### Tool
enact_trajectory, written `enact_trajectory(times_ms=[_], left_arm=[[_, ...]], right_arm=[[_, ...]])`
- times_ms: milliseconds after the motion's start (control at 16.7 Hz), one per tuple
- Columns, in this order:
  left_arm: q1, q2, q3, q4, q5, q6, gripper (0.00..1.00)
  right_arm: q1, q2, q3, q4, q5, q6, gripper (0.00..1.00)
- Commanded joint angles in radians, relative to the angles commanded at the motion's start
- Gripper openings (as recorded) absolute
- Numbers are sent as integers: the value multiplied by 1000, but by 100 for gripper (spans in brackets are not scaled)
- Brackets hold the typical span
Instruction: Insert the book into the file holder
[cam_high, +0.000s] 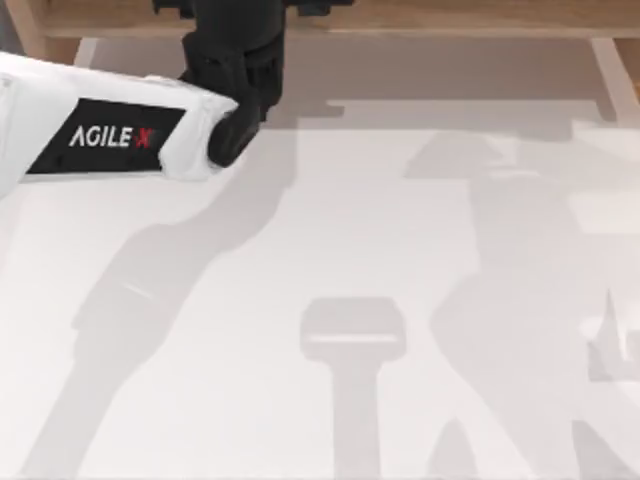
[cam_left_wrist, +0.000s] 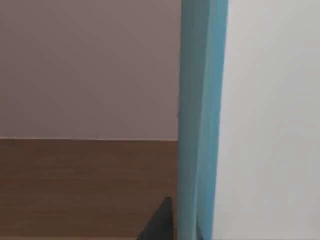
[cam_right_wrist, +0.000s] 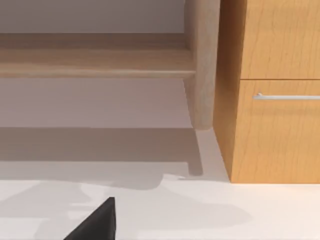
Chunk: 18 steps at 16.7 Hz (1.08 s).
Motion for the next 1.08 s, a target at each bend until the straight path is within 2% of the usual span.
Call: enact_trajectory(times_ms=[360, 1080], left_arm=[[0, 0, 0, 0, 0, 0, 2], [-3, -14, 11, -24, 0, 2, 0]], right_arm=[[0, 0, 0, 0, 0, 0, 100], [0, 0, 0, 0, 0, 0, 100]])
